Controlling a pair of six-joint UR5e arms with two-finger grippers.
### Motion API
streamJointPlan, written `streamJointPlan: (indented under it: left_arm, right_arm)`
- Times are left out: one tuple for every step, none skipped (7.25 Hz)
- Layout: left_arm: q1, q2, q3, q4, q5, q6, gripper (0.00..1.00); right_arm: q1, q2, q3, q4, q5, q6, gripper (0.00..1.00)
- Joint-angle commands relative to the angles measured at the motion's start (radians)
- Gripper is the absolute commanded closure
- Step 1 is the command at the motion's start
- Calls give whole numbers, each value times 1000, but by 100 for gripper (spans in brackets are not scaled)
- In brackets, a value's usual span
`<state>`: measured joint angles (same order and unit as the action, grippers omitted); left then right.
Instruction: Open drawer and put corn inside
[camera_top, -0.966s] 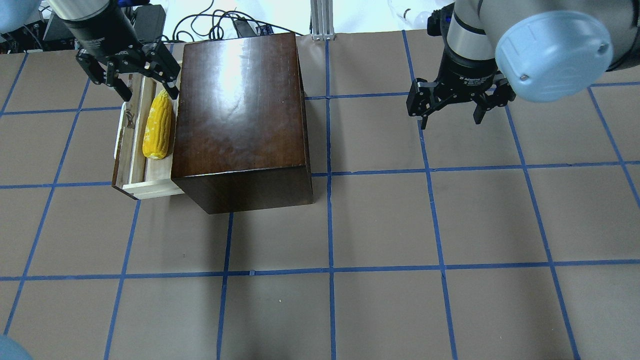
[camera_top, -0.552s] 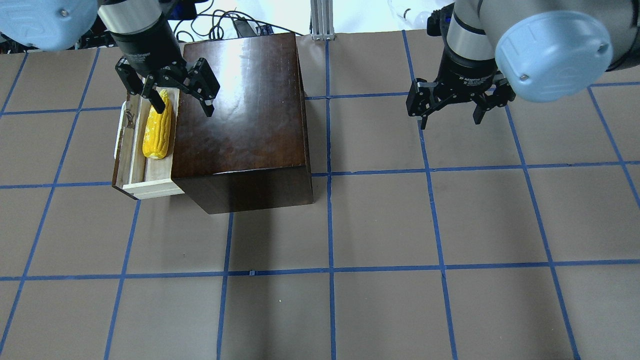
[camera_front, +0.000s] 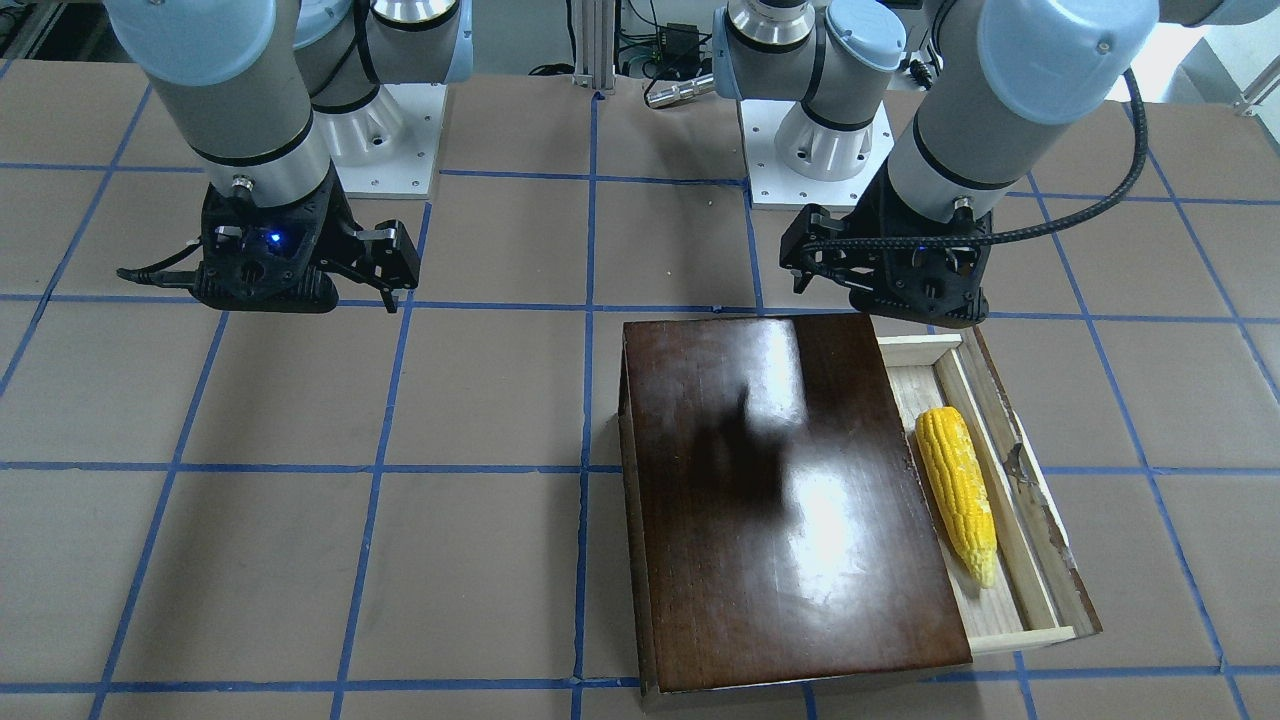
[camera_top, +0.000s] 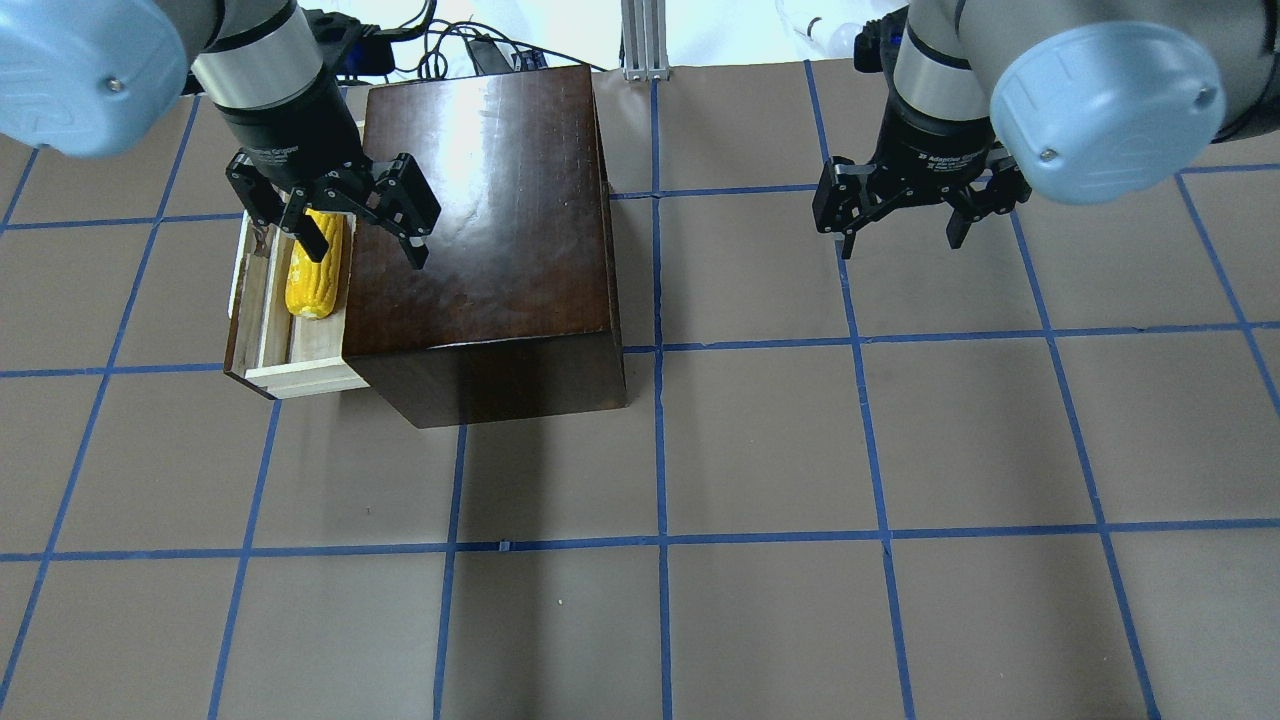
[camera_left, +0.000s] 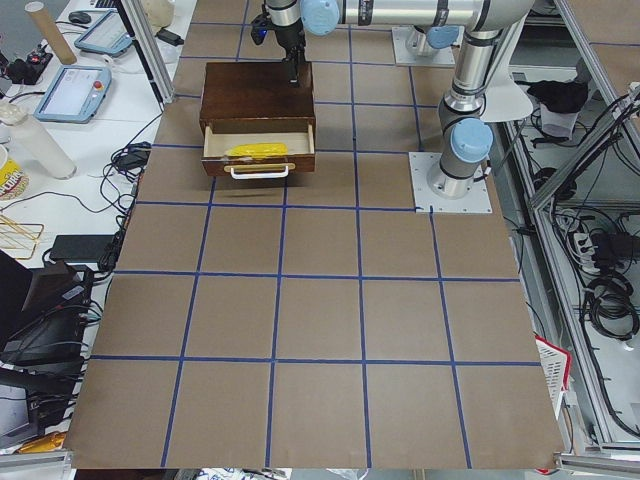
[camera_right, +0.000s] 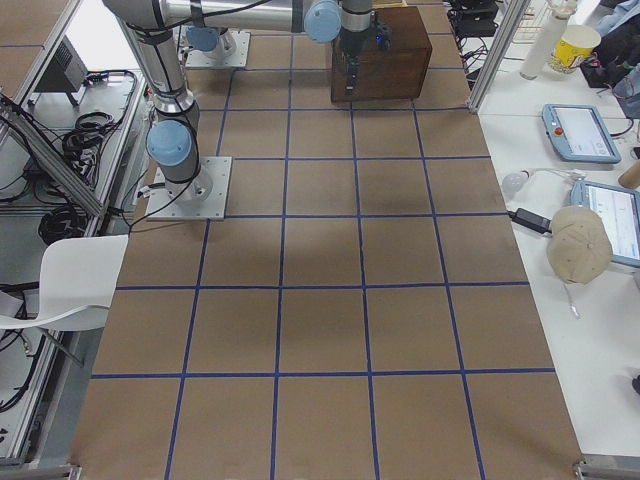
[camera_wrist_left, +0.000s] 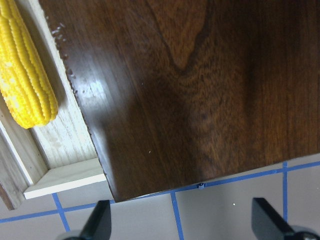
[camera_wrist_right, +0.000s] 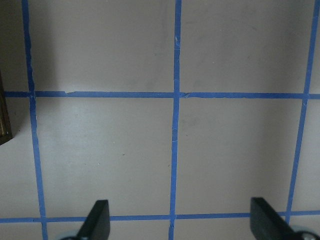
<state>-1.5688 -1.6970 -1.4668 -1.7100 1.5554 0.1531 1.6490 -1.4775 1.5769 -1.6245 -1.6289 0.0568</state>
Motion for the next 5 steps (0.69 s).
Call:
streamJointPlan:
  left_arm:
    - [23,7,-6,6,0,-1,0]
    - [27,8,-7,7,2,0,0]
    - [29,7,-7,7,3,-1,0]
    - [26,8,-7,7,2,-4,0]
    - [26,8,-16,9,2,-7,0]
  right_arm:
    - [0,0,0,0,-2,0,0]
    - [0,0,0,0,-2,0,0]
    - [0,0,0,-2,-2,0,0]
    - [0,-1,0,-2,-2,0,0]
    - [0,-1,0,0,-2,0,0]
